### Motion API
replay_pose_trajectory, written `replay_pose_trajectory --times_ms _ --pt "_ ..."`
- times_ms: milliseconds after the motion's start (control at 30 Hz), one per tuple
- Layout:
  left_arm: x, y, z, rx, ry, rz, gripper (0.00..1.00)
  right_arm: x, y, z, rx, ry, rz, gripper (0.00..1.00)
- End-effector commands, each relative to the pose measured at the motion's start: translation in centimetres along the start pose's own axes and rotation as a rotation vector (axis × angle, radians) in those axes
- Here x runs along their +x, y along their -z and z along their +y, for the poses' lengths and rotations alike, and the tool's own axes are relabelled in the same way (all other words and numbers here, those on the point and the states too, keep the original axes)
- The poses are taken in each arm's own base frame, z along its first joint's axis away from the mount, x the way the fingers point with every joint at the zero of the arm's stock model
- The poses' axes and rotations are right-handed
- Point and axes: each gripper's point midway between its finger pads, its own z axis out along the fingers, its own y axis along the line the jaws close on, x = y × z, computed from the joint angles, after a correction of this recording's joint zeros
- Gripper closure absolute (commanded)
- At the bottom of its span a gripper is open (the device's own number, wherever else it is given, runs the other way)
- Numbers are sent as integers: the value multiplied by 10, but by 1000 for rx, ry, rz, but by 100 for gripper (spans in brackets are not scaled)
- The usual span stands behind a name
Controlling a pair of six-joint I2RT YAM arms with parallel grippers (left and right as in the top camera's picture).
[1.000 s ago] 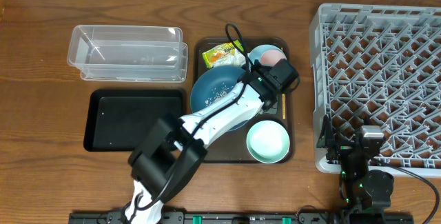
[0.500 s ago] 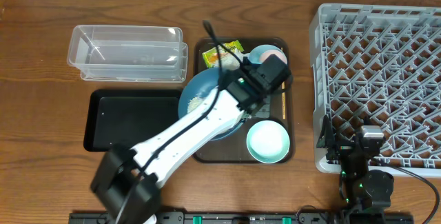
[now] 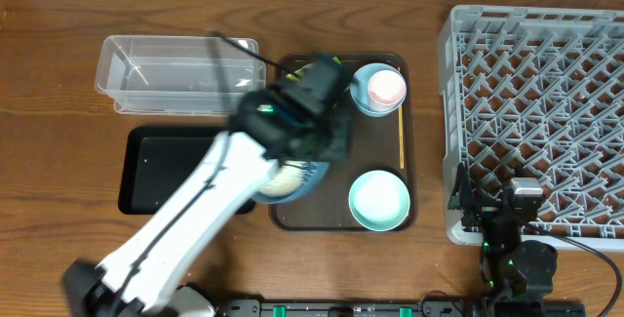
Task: Sort waste into correct bins and load items into the dishwasher rack
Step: 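Lift the blue bowl and carry it over the black tray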
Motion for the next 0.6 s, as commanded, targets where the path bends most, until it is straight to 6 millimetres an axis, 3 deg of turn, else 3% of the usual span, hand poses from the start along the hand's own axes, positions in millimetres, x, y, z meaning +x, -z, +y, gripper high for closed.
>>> replay_pose_trajectory --times_ms 0,233,433,567 --pt "-5 31 14 79 4 -36 94 1 0 -2 8 11 4 1" --pt "-11 54 53 195 91 -60 94 1 0 -2 8 11 4 1" --pt "-12 45 79 295 182 -38 94 1 0 -2 8 11 4 1" --pt "-15 42 84 381 187 -51 94 1 0 -2 8 11 4 1"
